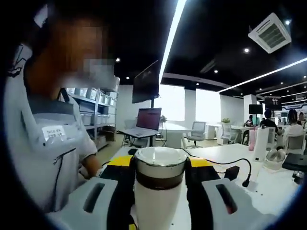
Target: Grasp the water cup twist off the cup lid place the cup lid on the table
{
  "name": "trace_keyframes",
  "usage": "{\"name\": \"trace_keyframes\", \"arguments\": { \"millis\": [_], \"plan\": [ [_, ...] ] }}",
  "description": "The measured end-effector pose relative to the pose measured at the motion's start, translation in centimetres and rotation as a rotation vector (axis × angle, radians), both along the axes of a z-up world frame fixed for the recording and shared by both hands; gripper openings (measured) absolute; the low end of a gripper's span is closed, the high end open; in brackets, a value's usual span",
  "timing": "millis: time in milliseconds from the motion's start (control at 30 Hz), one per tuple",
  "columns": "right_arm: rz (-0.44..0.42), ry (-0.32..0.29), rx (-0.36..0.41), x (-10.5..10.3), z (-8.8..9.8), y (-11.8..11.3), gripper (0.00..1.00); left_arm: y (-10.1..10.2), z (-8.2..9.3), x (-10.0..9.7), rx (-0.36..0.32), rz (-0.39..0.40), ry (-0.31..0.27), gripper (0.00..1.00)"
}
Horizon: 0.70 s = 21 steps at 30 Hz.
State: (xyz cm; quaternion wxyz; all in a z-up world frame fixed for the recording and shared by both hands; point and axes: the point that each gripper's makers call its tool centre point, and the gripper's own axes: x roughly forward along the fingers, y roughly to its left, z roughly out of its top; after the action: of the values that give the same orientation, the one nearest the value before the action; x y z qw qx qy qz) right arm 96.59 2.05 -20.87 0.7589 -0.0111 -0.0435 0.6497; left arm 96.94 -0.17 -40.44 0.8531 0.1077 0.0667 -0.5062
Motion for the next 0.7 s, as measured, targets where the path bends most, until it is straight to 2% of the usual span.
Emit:
{"name": "trace_keyframes", "arguments": {
  "millis": [100,467,700],
  "plan": [
    [0.04,0.023,0.004,0.24,-0.11,0.15,0.44,0.12,-0.06,0.14,-0.002,0.001,0.007,0.5],
    [0.147,0.022,-0.022,-0.49,-0.35,0.68,0.44,0.21,-0.16,0.15,-0.002,-0.005,0.009,0.5],
    [0.147,0.006,-0.029,-0.61,-0.45,0.84,0.45,0.16,-0.17,0.1,-0.002,-0.007,0.013,0.5]
  ]
}}
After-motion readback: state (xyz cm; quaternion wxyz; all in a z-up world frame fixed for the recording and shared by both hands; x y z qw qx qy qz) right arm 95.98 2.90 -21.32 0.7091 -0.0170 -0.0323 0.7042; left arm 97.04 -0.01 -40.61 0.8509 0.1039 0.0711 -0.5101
